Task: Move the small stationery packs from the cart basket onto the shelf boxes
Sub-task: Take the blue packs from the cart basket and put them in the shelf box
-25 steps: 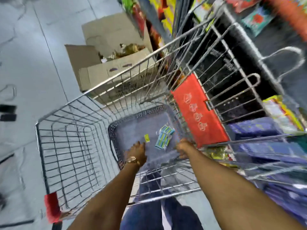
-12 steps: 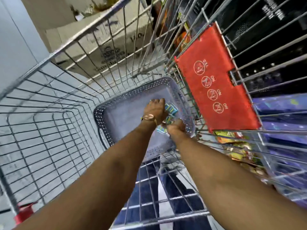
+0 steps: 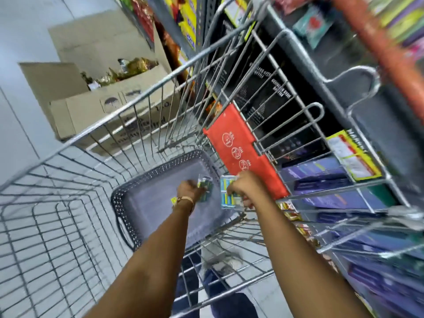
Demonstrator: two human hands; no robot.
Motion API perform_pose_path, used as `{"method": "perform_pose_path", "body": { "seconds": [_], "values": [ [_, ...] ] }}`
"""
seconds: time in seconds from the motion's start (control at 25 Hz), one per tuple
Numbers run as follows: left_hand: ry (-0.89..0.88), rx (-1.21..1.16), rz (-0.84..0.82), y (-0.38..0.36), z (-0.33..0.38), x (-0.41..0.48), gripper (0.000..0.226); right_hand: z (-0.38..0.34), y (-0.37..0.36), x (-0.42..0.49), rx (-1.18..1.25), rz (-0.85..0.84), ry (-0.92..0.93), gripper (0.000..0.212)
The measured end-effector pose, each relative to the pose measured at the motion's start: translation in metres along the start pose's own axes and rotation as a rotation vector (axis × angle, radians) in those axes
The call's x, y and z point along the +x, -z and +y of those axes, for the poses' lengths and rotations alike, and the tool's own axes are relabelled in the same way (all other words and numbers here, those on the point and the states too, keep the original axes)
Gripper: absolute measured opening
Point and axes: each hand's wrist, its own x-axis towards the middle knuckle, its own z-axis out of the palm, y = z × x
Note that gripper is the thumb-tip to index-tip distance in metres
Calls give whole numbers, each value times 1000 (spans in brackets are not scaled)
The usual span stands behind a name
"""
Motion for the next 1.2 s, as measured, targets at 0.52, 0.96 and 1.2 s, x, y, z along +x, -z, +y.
{"method": "perform_pose_path", "body": {
  "seconds": [0.52,0.96,1.2],
  "values": [
    [-426,-812,-367,49,172,-228,28,116,66,-194,1515,282,480,9],
    [-586,-634,-856,-68,252,-388,23,274,109,-300,1840,909,640,13],
    [-569,-333,-1046,-167,284,-453,18,389,127,-315,2037,1207,472,22]
  ]
}}
